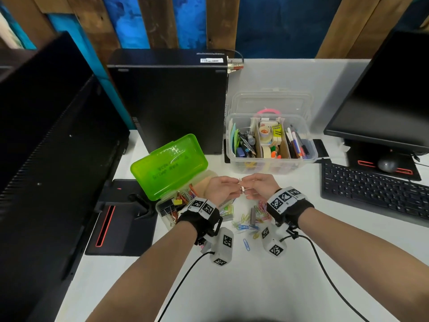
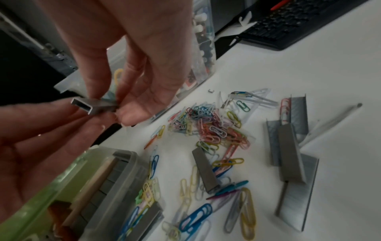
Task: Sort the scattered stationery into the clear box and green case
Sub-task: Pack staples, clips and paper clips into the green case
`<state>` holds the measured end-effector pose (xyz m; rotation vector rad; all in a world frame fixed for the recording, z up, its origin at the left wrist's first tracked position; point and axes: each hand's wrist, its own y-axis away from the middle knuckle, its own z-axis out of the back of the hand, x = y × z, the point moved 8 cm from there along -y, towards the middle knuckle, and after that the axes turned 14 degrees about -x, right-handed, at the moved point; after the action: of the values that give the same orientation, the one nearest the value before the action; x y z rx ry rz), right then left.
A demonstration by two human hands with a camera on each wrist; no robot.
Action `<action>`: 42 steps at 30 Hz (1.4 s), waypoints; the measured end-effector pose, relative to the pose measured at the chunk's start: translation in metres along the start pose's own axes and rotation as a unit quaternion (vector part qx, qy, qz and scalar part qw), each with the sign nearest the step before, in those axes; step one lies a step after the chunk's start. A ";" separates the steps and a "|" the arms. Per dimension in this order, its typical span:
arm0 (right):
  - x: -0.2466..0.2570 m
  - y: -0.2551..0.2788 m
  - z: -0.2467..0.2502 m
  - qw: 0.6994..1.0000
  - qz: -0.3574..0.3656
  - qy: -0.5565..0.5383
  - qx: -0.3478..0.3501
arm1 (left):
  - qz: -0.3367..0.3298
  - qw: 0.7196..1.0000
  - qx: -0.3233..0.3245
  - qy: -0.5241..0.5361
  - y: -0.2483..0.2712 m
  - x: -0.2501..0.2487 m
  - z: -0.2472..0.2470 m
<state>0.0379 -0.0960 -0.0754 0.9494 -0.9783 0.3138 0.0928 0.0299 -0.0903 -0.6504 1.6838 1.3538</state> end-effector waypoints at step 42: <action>-0.002 -0.017 -0.073 0.827 0.308 0.469 0.033 | -0.282 0.753 -0.049 -0.593 -0.024 -0.004 0.030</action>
<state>0.0882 -0.0477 -0.1021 0.3877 -0.3085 1.2401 0.1229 0.0512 -0.0999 -0.1812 0.3218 0.9960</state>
